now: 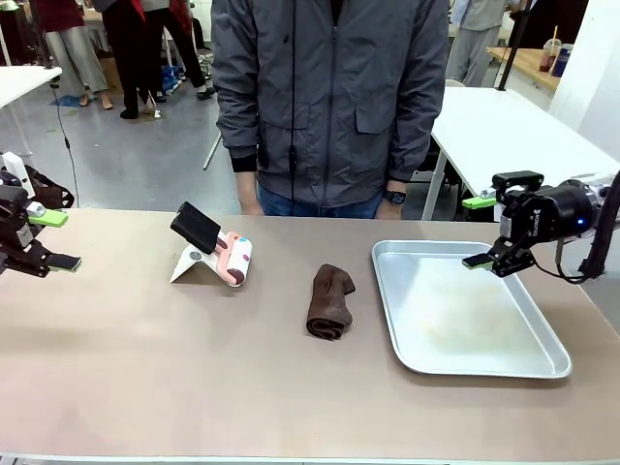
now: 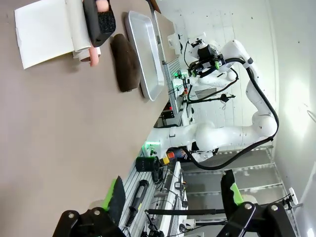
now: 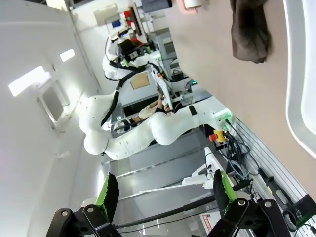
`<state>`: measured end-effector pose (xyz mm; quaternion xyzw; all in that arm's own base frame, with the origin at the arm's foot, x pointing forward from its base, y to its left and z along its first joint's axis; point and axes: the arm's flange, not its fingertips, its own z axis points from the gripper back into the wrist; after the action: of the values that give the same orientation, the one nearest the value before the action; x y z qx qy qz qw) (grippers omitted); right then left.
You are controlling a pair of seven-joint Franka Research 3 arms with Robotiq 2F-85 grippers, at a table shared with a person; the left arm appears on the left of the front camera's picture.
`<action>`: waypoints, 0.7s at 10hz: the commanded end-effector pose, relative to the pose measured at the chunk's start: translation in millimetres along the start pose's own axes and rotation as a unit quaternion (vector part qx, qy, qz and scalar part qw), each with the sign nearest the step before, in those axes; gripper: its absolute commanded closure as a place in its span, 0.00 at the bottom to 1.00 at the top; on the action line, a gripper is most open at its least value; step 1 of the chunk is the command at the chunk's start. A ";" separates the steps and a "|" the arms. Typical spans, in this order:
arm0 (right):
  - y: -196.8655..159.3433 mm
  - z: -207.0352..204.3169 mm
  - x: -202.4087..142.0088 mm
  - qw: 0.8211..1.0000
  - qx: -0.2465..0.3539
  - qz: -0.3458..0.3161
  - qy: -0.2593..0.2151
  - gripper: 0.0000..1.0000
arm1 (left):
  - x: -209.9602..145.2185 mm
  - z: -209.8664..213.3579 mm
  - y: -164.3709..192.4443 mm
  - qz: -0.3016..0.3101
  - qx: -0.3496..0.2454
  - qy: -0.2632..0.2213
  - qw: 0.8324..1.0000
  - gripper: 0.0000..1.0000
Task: Clean the surface of the table.
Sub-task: Return the Lint Roller and towel to their original positions.
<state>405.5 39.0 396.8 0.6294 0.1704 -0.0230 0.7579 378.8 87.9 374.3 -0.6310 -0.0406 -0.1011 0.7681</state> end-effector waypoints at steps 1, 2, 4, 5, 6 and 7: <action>2.7 1.3 2.5 1.000 -0.005 -0.001 0.002 0.00 | -2.2 -0.2 -4.7 0.007 0.003 0.000 1.000 0.00; 2.7 1.3 2.5 1.000 -0.005 -0.001 0.002 0.00 | -2.2 -0.2 -4.7 0.007 0.003 0.000 1.000 0.00; 2.7 1.3 2.5 1.000 -0.005 -0.001 0.002 0.00 | -2.2 -0.2 -4.7 0.007 0.003 0.000 1.000 0.00; 2.7 1.3 2.5 1.000 -0.005 -0.001 0.002 0.00 | -2.2 -0.2 -4.7 0.007 0.003 0.000 1.000 0.00; 2.7 1.3 2.5 1.000 -0.005 -0.001 0.002 0.00 | -2.2 -0.2 -4.7 0.007 0.003 0.000 1.000 0.00; 2.7 1.3 2.5 1.000 -0.005 -0.001 0.002 0.00 | -2.2 -0.2 -4.7 0.007 0.003 0.000 1.000 0.00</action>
<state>406.1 38.9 397.1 0.6292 0.1701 -0.0228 0.7581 378.8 87.9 374.3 -0.6310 -0.0404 -0.1009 0.7681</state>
